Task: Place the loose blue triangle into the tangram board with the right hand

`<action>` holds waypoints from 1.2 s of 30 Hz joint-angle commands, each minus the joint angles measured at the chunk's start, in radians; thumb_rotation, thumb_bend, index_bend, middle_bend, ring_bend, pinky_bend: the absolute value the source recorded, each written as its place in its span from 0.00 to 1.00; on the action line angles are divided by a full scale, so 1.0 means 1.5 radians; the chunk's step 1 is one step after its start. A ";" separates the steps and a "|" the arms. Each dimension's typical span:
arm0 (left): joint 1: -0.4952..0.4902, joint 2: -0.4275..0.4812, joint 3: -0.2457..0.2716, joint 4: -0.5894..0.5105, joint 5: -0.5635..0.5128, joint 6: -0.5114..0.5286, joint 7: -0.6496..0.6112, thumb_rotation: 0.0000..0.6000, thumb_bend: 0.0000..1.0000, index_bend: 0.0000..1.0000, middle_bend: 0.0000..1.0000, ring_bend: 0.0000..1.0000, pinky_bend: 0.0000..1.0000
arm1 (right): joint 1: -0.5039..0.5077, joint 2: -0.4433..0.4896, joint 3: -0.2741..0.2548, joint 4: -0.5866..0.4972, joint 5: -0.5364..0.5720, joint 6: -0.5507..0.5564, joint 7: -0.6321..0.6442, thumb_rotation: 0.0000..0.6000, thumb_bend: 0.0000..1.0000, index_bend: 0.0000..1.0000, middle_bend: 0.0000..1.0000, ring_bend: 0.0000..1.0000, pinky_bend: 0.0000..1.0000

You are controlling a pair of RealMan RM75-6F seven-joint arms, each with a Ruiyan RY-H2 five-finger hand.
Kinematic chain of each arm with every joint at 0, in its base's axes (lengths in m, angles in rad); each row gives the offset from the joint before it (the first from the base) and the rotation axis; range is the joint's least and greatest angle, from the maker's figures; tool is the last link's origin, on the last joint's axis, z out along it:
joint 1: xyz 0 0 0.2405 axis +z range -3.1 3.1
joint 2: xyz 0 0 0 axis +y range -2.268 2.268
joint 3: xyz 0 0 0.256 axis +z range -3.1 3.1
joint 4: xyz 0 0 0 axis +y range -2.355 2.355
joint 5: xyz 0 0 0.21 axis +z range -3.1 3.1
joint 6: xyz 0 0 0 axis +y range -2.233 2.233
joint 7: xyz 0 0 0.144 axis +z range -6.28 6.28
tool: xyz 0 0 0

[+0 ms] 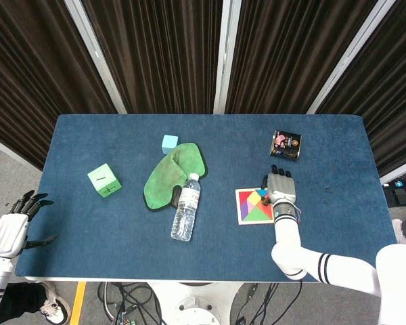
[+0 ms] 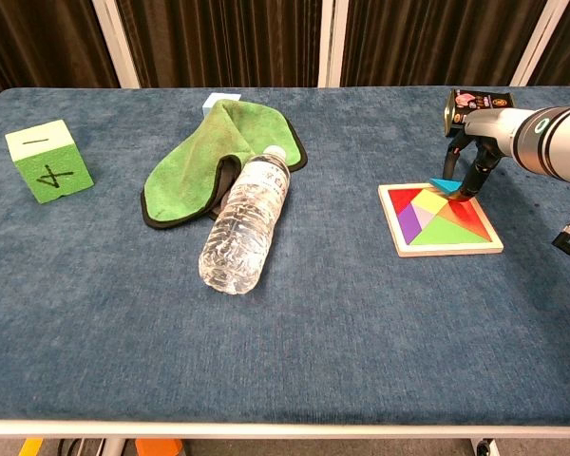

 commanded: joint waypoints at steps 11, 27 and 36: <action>0.001 0.001 0.000 0.002 -0.001 0.000 -0.003 1.00 0.07 0.27 0.15 0.04 0.15 | -0.003 -0.005 0.000 0.004 -0.011 -0.011 -0.001 1.00 0.23 0.59 0.00 0.00 0.00; 0.001 0.000 -0.001 0.004 -0.002 -0.001 -0.004 1.00 0.07 0.27 0.15 0.04 0.15 | -0.004 0.006 -0.001 0.000 -0.007 -0.024 -0.007 1.00 0.23 0.49 0.00 0.00 0.00; 0.001 -0.001 0.000 0.006 -0.002 -0.004 -0.005 1.00 0.07 0.27 0.15 0.04 0.15 | -0.005 0.013 -0.006 -0.008 -0.010 -0.031 -0.008 1.00 0.23 0.38 0.00 0.00 0.00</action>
